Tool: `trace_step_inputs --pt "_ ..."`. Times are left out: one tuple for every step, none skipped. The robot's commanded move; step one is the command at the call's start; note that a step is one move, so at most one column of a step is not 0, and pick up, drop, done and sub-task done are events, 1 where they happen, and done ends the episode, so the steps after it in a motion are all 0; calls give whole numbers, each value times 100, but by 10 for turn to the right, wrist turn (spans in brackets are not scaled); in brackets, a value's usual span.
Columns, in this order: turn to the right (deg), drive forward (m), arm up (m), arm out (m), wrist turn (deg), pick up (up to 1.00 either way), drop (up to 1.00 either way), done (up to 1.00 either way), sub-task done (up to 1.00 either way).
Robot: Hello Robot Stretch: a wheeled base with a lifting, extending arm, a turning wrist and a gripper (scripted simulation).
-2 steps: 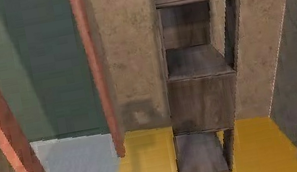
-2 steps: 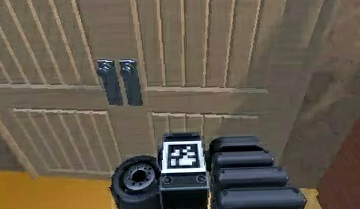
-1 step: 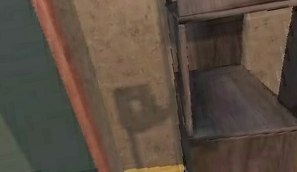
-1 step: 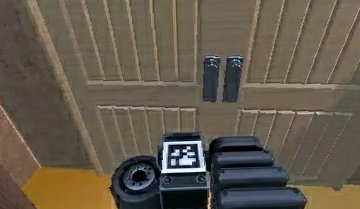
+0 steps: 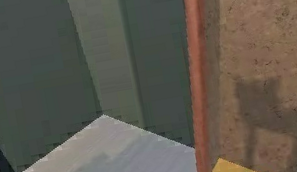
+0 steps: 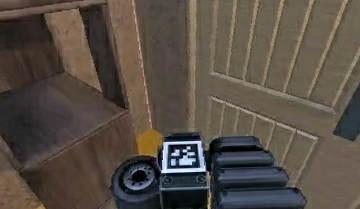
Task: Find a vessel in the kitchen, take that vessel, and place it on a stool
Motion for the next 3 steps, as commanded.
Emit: trace_step_inputs --pt "0 20 0 0 0 0 0 0 0" --pt "450 0 0 0 0 0 0 0 0" --pt "450 0 0 0 0 0 0 0 0"
